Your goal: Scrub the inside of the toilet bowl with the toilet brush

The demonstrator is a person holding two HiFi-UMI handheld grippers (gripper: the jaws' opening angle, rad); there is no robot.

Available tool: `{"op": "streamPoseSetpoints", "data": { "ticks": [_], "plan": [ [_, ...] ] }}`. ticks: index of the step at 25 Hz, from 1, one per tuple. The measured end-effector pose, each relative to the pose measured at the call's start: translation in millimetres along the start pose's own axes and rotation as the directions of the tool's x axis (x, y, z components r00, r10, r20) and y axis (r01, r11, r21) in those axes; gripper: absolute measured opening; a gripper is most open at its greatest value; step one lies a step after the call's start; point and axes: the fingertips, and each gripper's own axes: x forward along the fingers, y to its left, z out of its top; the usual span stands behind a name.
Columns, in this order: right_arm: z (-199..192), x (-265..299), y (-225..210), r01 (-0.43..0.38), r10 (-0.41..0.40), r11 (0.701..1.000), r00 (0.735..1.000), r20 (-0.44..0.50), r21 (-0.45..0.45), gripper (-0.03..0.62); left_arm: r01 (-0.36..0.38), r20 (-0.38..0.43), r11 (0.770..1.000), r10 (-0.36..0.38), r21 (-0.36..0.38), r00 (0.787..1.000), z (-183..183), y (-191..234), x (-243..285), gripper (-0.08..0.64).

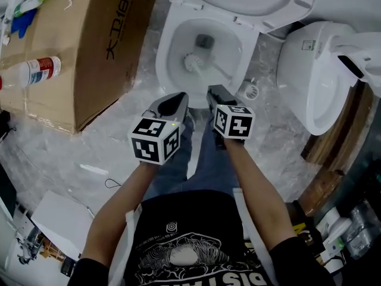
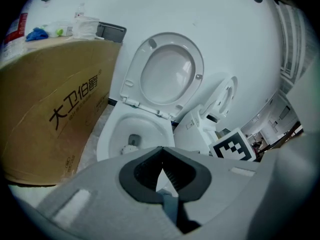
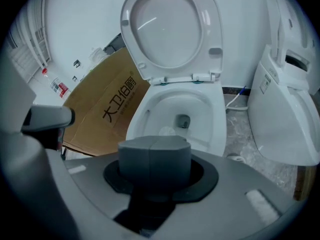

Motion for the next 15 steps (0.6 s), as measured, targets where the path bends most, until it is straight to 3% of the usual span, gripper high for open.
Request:
{"op": "streamPoseSetpoints", "data": {
  "ticks": [5,15],
  "plan": [
    [24,12,0,0.005,-0.005,1.000,1.000,0.029,-0.010,0.150,-0.014,0.003,1.000,0.014,-0.012,1.000,-7,6,-4,-0.003],
    [22,40,-38,0.064,-0.064,0.998,0.998,0.011,0.006,0.150,-0.022,-0.022,1.000,0.021,-0.022,1.000,-23,3,5,-0.003]
  ]
}}
